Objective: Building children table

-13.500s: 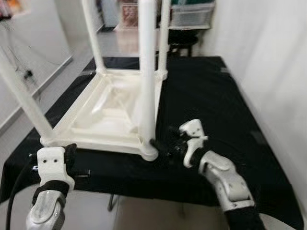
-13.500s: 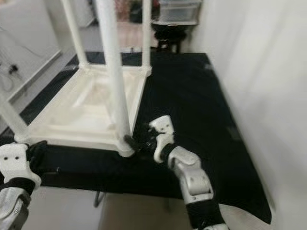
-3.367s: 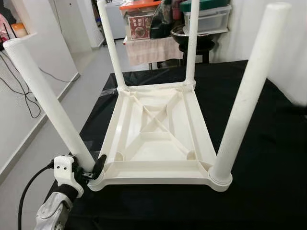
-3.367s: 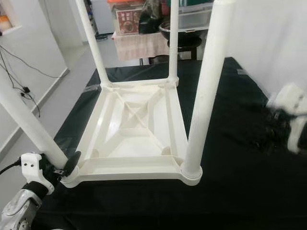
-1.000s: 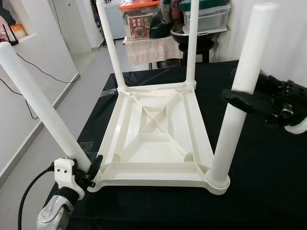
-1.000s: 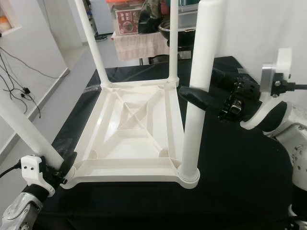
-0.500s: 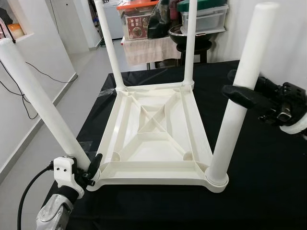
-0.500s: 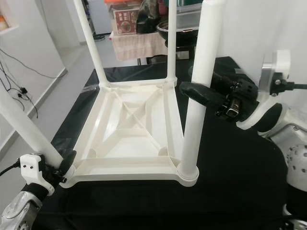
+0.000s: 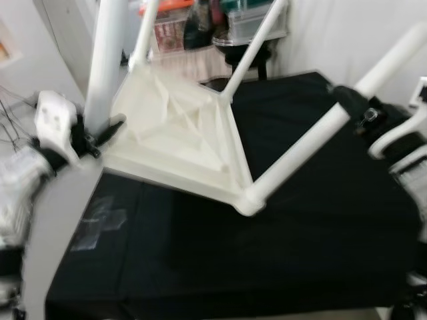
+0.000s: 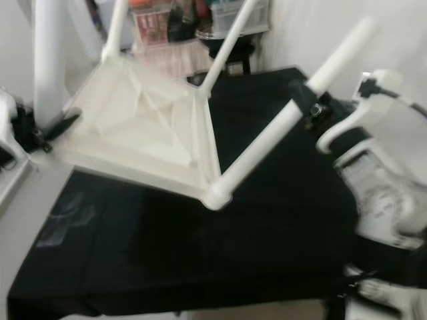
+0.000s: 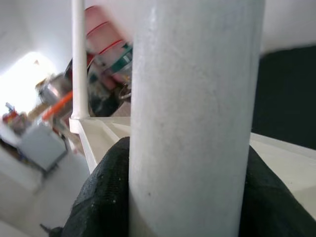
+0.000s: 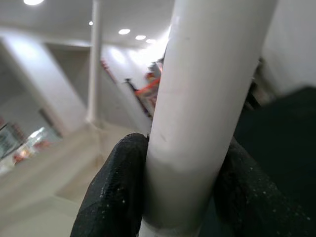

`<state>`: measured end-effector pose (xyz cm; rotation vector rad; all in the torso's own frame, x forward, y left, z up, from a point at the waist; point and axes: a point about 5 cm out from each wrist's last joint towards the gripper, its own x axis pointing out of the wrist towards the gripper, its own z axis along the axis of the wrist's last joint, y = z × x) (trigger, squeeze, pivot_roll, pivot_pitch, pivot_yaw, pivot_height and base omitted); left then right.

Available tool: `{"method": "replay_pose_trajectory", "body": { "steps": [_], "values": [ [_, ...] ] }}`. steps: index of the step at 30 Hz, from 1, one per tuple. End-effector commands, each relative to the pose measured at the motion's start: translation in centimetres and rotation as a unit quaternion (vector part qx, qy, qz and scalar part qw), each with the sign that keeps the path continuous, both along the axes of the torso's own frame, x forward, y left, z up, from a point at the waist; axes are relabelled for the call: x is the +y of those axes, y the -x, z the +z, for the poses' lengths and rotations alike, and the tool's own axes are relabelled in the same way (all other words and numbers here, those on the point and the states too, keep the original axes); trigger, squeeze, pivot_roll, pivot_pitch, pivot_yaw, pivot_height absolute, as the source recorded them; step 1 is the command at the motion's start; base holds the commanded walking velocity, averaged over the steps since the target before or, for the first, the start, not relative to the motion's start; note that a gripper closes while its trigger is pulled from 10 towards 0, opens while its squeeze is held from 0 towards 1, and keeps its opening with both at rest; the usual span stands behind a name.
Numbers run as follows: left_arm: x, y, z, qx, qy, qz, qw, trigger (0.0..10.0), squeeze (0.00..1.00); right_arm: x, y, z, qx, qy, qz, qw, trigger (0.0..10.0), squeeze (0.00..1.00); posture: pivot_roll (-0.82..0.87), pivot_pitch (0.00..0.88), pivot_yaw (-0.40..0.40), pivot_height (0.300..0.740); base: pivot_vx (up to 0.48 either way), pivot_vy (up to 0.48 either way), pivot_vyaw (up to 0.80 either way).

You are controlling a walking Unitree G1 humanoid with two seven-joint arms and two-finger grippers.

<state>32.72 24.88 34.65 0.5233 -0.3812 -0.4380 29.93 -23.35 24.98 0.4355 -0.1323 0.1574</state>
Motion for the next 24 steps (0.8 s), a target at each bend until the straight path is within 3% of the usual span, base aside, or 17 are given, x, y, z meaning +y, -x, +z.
{"method": "replay_pose_trajectory", "body": {
  "steps": [1, 2, 4, 6, 7, 8, 10, 11, 12, 13, 16, 18, 19, 20, 21, 22, 24],
  "values": [
    [-1.2, 3.8, 9.7, -0.205, 0.044, -0.073, 0.975, 10.0, 0.0, 2.8, 0.5, -9.7, 0.268, 0.064, 0.013, 0.961, 0.0, 0.0, -0.13, 0.009, 0.19, 0.74, 0.0, 0.0, 0.0],
    [-1.2, 3.8, 9.7, -0.205, 0.044, -0.073, 0.975, 10.0, 0.0, 2.8, 0.5, -9.7, 0.268, 0.064, 0.013, 0.961, 0.0, 0.0, -0.13, 0.009, 0.19, 0.74, 0.0, 0.0, 0.0],
    [-5.4, 2.6, 12.1, -0.202, 0.018, -0.156, 0.967, 10.0, 0.0, 6.8, 0.3, -12.1, 0.315, 0.027, 0.042, 0.948, 0.0, 0.0, -0.13, 0.016, 0.194, 0.74, 0.0, 0.0, 0.0],
    [-5.4, 2.6, 12.1, -0.202, 0.018, -0.156, 0.967, 10.0, 0.0, 6.8, 0.3, -12.1, 0.315, 0.027, 0.042, 0.948, 0.0, 0.0, -0.13, 0.016, 0.194, 0.74, 0.0, 0.0, 0.0],
    [-9.1, 2.0, 13.2, -0.187, 0.006, -0.223, 0.957, 10.0, 0.0, 8.8, 0.0, -13.0, 0.344, 0.011, 0.048, 0.938, 0.0, 0.0, -0.13, 0.023, 0.19, 0.74, 0.0, 0.0, 0.0],
    [-9.1, 2.0, 13.2, -0.187, 0.006, -0.223, 0.957, 10.0, 0.0, 8.8, 0.0, -13.0, 0.344, 0.011, 0.048, 0.938, 0.0, 0.0, -0.13, 0.023, 0.19, 0.74, 0.0, 0.0, 0.0],
    [-12.3, 1.5, 13.5, -0.165, 0.009, -0.286, 0.944, 10.0, 0.0, 10.2, -0.7, -13.1, 0.354, 0.001, 0.06, 0.933, 0.0, 0.0, -0.12, 0.027, 0.185, 0.74, 0.0, 0.0, 0.0],
    [-13.7, 1.4, 13.4, -0.152, 0.01, -0.316, 0.936, 10.0, 0.8, 10.8, -1.0, -13.1, 0.358, -0.005, 0.06, 0.932, 0.0, 0.0, -0.11, 0.032, 0.178, 0.74, 0.0, 0.0, 0.0],
    [-13.7, 1.4, 13.4, -0.152, 0.01, -0.316, 0.936, 10.0, 0.8, 10.8, -1.0, -13.1, 0.358, -0.005, 0.06, 0.932, 0.0, 0.0, -0.11, 0.032, 0.178, 0.74, 0.0, 0.0, 0.0],
    [-15.3, 1.4, 12.7, -0.127, 0.006, -0.357, 0.925, 10.0, 1.0, 11.0, -1.3, -13.3, 0.366, -0.018, 0.049, 0.929, 0.0, 0.0, -0.11, 0.039, 0.174, 0.74, 0.0, 0.0, 0.0],
    [-16.7, 1.4, 11.9, -0.097, -0.002, -0.399, 0.912, 10.0, 1.0, 11.0, -1.3, -13.7, 0.379, -0.033, 0.032, 0.924, 0.0, 0.0, -0.11, 0.045, 0.172, 0.74, 0.0, 0.0, 0.0],
    [-17.8, 1.4, 11.2, -0.072, -0.009, -0.434, 0.898, 10.0, 1.0, 10.8, -1.2, -14.2, 0.39, -0.043, 0.01, 0.92, 0.0, 0.0, -0.11, 0.049, 0.173, 0.74, 0.0, 0.0, 0.0],
    [-18.5, 1.6, 10.5, -0.05, -0.011, -0.466, 0.883, 10.0, 1.0, 10.6, -1.0, -14.8, 0.402, -0.049, -0.006, 0.914, 0.0, 0.0, -0.12, 0.053, 0.17, 0.74, 0.0, 0.0, 0.0],
    [-19.0, 1.9, 9.9, -0.035, -0.018, -0.491, 0.871, 10.0, 0.0, 10.1, -0.6, -15.4, 0.414, -0.049, -0.022, 0.909, 0.0, 0.0, -0.12, 0.058, 0.167, 0.74, 0.0, 0.0, 0.0],
    [-19.0, 1.9, 9.9, -0.035, -0.018, -0.491, 0.871, 10.0, 0.0, 10.1, -0.6, -15.4, 0.414, -0.049, -0.022, 0.909, 0.0, 0.0, -0.12, 0.058, 0.167, 0.74, 0.0, 0.0, 0.0],
    [-19.1, 2.2, 9.3, -0.019, -0.015, -0.512, 0.859, 10.0, 0.0, 8.9, 0.0, -16.7, 0.432, -0.037, -0.054, 0.899, 0.0, 0.0, -0.12, 0.061, 0.164, 0.74, 0.0, 0.0, 0.0],
    [-18.9, 2.1, 9.2, -0.017, -0.012, -0.513, 0.858, 10.0, 0.0, 8.4, 0.3, -17.3, 0.439, -0.028, -0.068, 0.895, 0.0, 0.0, -0.12, 0.061, 0.16, 0.74, 0.0, 0.0, 0.0]
  ]
}}
